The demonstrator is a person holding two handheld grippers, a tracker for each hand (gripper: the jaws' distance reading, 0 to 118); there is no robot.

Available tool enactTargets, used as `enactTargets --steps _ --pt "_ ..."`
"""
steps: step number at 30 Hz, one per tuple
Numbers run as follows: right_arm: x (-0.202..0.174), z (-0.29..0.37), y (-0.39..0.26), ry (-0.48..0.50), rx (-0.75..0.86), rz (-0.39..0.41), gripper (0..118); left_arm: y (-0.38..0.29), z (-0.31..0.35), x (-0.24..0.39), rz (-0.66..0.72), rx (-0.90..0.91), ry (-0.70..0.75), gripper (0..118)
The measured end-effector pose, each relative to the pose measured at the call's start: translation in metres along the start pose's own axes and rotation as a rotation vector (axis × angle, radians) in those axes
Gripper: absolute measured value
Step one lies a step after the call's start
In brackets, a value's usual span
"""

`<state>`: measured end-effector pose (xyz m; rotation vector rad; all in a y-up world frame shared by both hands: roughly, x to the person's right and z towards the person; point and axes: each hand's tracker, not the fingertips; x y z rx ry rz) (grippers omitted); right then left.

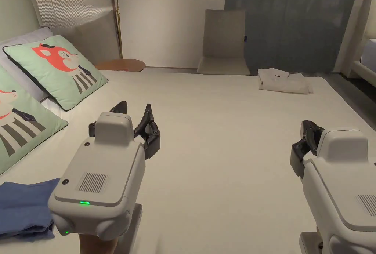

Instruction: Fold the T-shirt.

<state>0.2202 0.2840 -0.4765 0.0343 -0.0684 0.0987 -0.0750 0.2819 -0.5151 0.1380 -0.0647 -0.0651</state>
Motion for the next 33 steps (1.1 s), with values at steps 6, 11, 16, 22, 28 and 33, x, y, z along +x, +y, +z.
enactTargets --steps 6,11,16,22,28,33 --pt "0.007 0.012 0.006 -0.027 0.001 0.003 1 -0.013 -0.001 0.019 0.025 -0.030 -0.068 0" --pt "0.009 0.014 0.009 -0.034 0.005 -0.002 1 -0.014 -0.001 0.022 0.028 -0.041 -0.080 0" --pt "0.010 0.011 0.009 -0.037 0.008 0.000 1 -0.014 -0.004 0.020 0.038 -0.051 -0.074 0" --pt "0.011 0.009 0.012 -0.037 0.010 -0.002 1 -0.013 -0.005 0.020 0.035 -0.054 -0.061 0" --pt "0.011 0.007 0.014 -0.037 0.012 -0.002 1 -0.016 -0.008 0.020 0.029 -0.061 -0.059 0" --pt "0.010 0.007 0.015 -0.036 0.012 -0.002 1 -0.015 -0.007 0.020 0.037 -0.063 -0.058 0"
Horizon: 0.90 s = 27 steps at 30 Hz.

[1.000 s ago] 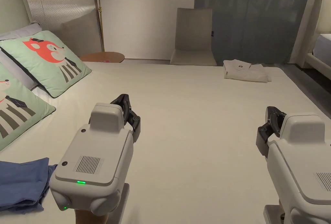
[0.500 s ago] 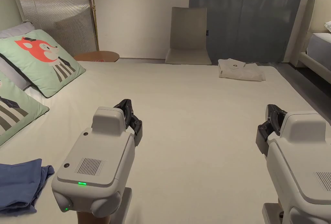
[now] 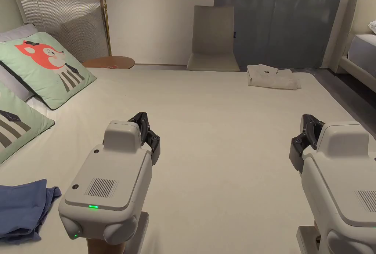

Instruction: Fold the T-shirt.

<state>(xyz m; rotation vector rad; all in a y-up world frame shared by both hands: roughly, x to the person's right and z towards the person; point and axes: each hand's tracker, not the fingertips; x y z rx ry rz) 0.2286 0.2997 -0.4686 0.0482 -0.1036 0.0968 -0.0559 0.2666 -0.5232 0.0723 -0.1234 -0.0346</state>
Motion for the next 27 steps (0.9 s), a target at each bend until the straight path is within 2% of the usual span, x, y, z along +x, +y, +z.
enactTargets --steps 27 --pt "-0.0017 -0.0006 0.0039 0.008 0.007 0.002 1 0.0051 0.0030 -0.0034 0.006 -0.009 0.010 0"
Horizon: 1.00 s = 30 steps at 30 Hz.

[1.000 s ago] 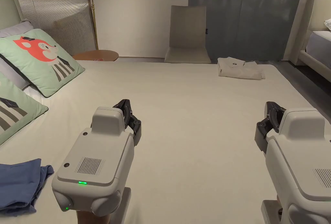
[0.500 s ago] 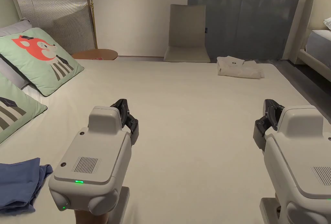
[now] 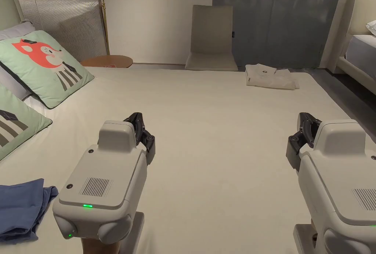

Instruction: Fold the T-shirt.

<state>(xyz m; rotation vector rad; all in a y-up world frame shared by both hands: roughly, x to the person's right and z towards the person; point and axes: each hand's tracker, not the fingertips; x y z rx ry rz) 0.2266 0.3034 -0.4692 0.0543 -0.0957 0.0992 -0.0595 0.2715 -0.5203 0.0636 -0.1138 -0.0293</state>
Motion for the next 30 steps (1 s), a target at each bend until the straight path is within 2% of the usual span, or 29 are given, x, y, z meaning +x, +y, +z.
enactTargets --steps 18,19,20,21,22,23,25,27,30 --pt "-0.001 0.001 -0.001 -0.014 -0.011 0.003 2 0.000 -0.001 0.000 -0.007 0.008 0.014 0" --pt "0.000 0.000 -0.001 -0.019 -0.014 0.003 11 -0.001 -0.001 0.000 -0.004 0.011 0.014 2" --pt "0.000 0.000 -0.002 -0.023 -0.018 0.002 25 0.000 -0.001 -0.001 -0.001 0.011 0.011 9" --pt "0.000 -0.003 -0.003 -0.024 -0.025 -0.002 47 0.000 0.000 -0.002 0.006 0.009 0.010 23" --pt "0.001 -0.007 -0.006 -0.023 -0.034 -0.006 75 0.000 -0.001 -0.002 0.012 0.007 0.008 51" --pt "0.002 -0.010 -0.008 -0.021 -0.037 -0.012 91 0.001 -0.002 -0.004 0.014 -0.002 0.003 73" --pt "0.002 -0.010 -0.010 -0.028 -0.035 -0.022 109 -0.001 -0.004 -0.004 0.015 -0.003 0.012 106" --pt "0.002 -0.009 -0.011 -0.039 -0.032 -0.013 116 -0.002 -0.002 -0.004 0.014 0.015 0.015 109" --pt "0.002 -0.009 -0.012 -0.047 -0.028 -0.010 117 -0.002 -0.003 -0.004 0.011 0.005 0.016 110"
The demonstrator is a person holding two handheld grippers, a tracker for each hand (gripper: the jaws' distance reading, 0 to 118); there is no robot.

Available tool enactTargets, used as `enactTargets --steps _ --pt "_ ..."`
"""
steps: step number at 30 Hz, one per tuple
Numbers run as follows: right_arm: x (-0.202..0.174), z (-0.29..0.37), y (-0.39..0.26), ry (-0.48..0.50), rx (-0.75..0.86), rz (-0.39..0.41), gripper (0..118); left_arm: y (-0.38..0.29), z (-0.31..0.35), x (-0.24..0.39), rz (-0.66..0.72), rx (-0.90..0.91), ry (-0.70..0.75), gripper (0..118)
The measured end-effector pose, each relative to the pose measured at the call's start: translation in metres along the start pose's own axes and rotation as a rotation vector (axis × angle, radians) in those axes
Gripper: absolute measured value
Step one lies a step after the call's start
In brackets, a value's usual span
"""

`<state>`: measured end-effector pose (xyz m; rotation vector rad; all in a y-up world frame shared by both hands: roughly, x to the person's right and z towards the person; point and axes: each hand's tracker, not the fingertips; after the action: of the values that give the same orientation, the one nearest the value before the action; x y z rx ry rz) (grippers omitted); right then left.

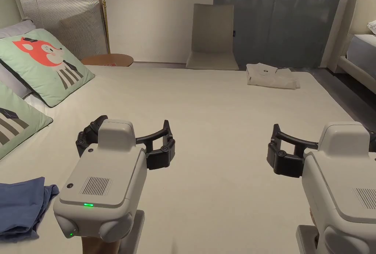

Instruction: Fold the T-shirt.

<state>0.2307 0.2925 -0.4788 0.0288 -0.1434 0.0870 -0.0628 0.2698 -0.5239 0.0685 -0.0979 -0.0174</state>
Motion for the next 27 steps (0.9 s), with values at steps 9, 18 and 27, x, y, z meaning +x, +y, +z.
enactTargets --steps 9,18,27 --pt "0.0000 -0.0007 -0.0022 0.008 0.005 -0.002 118 -0.0014 0.0009 0.0002 -0.010 0.001 0.003 110" --pt "-0.0008 0.0005 -0.0018 0.016 0.009 -0.003 118 -0.0026 -0.0007 -0.0037 0.001 0.006 0.008 110" --pt "0.0004 0.0023 0.0007 0.019 0.008 -0.006 118 -0.0020 0.0001 -0.0033 -0.003 0.004 0.006 110"
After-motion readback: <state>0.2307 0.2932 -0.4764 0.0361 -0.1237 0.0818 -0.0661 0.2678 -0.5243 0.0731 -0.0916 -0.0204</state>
